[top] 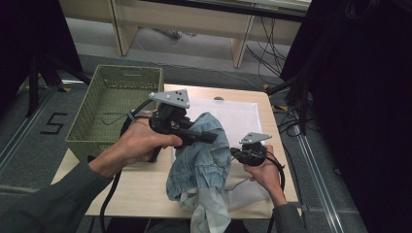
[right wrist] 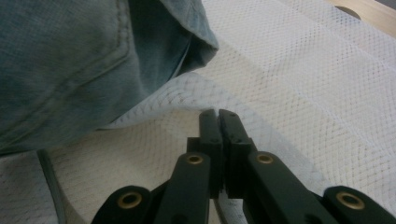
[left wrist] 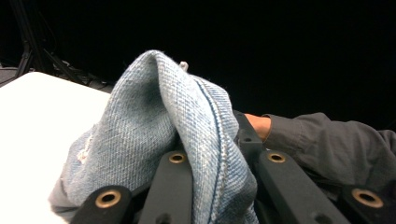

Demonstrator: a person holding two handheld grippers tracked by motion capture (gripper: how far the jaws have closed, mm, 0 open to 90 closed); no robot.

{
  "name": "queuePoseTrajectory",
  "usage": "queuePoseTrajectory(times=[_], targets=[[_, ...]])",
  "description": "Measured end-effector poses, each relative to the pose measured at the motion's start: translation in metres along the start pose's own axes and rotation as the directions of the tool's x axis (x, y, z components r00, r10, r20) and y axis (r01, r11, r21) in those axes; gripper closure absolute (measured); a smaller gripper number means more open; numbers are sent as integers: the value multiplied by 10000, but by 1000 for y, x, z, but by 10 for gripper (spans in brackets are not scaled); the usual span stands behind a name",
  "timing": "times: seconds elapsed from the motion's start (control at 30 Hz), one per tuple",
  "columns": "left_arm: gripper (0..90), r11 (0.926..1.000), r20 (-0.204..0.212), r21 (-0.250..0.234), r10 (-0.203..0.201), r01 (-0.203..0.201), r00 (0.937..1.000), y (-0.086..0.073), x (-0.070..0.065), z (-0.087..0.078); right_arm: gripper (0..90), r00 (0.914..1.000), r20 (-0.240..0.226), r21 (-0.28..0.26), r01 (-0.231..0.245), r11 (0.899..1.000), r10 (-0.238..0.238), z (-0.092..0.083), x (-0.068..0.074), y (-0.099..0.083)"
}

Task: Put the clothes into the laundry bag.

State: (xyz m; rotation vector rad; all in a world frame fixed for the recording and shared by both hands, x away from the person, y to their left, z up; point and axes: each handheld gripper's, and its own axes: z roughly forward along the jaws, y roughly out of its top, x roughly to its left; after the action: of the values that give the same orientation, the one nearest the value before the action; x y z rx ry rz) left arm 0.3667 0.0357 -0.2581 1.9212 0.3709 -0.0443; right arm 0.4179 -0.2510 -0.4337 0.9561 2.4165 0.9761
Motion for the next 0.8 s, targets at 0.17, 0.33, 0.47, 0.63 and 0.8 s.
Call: queuePoseTrajectory(times=[0.17, 0.33, 0.47, 0.63, 0.8], targets=[[797, 9999, -162, 102, 116, -115, 9998, -11, 5, 10, 898, 10000, -23, 77, -18, 10000, 18, 0, 1, 0], [796, 9994, -709, 107, 350, -343, 9969, -29, 10, 20, 899, 9999, 56, -4, -103, 9999, 103, 2, 2, 0], [795, 9960, -1563, 493, 820, -751, 9843, -46, 16, 29, 900, 9999, 27, 66, -128, 9999, 128, 1, 2, 0], [795, 9959, -1679, 604, 772, -679, 9828, -63, 21, 41, 900, 9999, 120, 121, -124, 9998, 122, 3, 3, 0], [794, 9904, -1876, 1194, 915, -697, 9780, -77, 24, 57, 900, 9997, 200, 219, -128, 9997, 123, 4, 4, 0]])
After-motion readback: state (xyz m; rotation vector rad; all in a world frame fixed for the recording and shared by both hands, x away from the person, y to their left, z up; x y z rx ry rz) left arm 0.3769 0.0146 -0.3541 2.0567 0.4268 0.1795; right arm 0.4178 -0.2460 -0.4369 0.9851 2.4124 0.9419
